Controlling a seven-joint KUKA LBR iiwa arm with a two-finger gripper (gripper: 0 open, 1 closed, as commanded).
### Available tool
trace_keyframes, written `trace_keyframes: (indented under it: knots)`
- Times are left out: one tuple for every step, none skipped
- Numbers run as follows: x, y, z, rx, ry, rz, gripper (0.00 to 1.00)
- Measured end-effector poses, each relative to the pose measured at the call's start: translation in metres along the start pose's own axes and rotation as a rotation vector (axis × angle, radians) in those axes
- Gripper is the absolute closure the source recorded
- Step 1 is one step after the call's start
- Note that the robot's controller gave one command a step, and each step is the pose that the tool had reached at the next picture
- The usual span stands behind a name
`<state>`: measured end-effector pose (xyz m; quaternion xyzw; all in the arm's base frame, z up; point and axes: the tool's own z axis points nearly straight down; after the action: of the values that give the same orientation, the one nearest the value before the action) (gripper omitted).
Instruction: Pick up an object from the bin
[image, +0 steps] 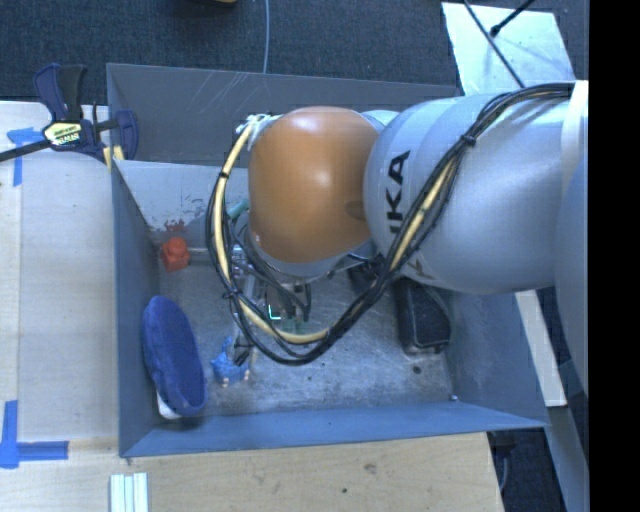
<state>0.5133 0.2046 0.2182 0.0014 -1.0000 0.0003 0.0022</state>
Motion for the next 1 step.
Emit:
trace_keyframes:
  knots:
    - [-0.0064, -0.0402, 0.0705, 0.002, -0.001, -0.338, 0.0]
